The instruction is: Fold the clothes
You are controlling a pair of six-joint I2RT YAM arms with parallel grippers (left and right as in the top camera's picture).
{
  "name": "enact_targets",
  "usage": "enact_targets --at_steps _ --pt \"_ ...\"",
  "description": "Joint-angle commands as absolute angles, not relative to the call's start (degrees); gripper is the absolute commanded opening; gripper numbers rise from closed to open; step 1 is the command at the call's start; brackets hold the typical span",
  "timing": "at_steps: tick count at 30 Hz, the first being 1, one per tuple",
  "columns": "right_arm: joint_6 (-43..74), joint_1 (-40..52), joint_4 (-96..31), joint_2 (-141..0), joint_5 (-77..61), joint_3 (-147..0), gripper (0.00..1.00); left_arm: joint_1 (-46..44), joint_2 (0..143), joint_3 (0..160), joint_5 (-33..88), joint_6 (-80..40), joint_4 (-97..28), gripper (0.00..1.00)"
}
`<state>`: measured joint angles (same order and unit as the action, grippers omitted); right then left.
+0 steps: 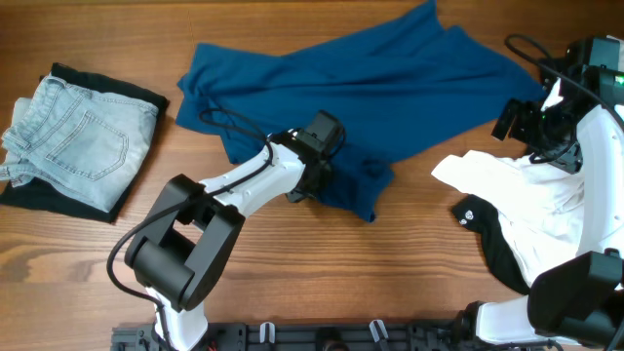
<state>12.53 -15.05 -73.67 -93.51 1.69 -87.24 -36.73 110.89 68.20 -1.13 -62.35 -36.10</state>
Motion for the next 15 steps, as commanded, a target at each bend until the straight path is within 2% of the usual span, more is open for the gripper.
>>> enact_targets --at_steps 1,7,12,15 --pt "11.94 -14.98 -73.78 -92.64 1.39 -87.64 1.00 -36.45 113.32 66.28 -3.73 -61.54 -39.27 0.04" --pt "11.97 -14.96 -73.78 -92.64 1.34 -87.64 1.00 -30.46 101.80 66.39 -3.57 -52.93 -48.90 0.04" --pt "8.93 -14.96 -73.47 -93.32 -5.72 -87.64 1.00 -18.35 88.25 66.37 -3.97 -43.90 -58.28 0.04" --pt "8.75 -14.96 -71.90 -94.06 -7.42 -86.28 0.99 -11.49 86.04 66.37 -3.99 -42.33 -60.16 0.04"
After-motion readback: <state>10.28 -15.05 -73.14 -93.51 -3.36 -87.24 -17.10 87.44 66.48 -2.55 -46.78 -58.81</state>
